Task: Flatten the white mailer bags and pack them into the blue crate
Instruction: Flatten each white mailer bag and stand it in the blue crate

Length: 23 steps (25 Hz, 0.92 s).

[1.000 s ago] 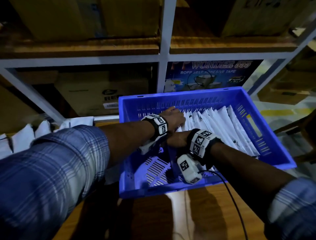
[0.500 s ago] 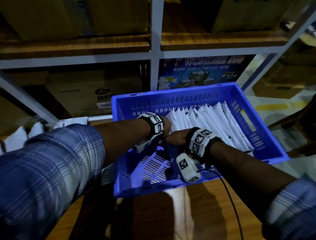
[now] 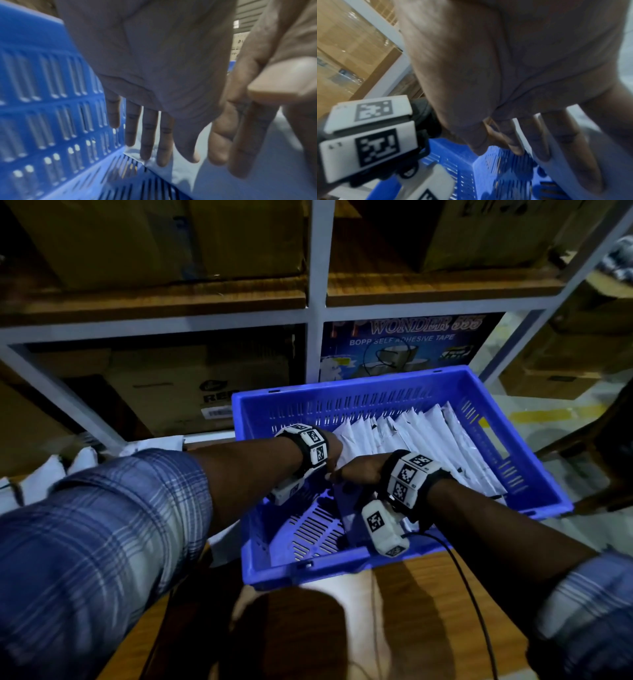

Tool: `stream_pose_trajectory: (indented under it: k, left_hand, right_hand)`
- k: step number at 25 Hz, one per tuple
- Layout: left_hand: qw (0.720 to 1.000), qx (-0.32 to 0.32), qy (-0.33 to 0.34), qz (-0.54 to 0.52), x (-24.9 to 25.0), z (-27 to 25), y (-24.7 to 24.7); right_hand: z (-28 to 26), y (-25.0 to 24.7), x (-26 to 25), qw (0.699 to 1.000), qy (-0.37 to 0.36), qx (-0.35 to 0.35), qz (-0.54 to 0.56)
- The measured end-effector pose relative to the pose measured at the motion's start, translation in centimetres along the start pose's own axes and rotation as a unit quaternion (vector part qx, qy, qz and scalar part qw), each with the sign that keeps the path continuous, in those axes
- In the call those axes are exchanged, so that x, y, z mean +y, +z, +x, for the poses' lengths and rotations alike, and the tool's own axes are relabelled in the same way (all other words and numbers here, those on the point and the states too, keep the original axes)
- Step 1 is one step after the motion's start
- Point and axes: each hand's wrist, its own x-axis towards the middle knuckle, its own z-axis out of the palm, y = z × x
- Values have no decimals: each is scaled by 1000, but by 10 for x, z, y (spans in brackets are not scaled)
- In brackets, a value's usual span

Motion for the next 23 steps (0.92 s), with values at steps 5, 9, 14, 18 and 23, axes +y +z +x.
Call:
stream_pose_trajectory:
  k: [5,9,14,18,23]
  left_hand:
    - [998,42,12,-37,-10,-33,-8]
    - [976,202,25,-70,-12,-83,-10]
    - [892,413,23,-184,-24,-176,25]
    - [781,554,45,-284,-32,-242,109]
    - [783,511,-19,-355,-60,-305,257]
  right_hand:
    - [-19,-12,-14,1000,-3,7,-11]
    - [-44,-20,-29,987,-69,140,-47]
    - [-98,29,-60,925,-167,342,-11]
    - [-122,110,-98,876,-263,405,-10]
    - [-118,234,-146,872,-297,390,-2]
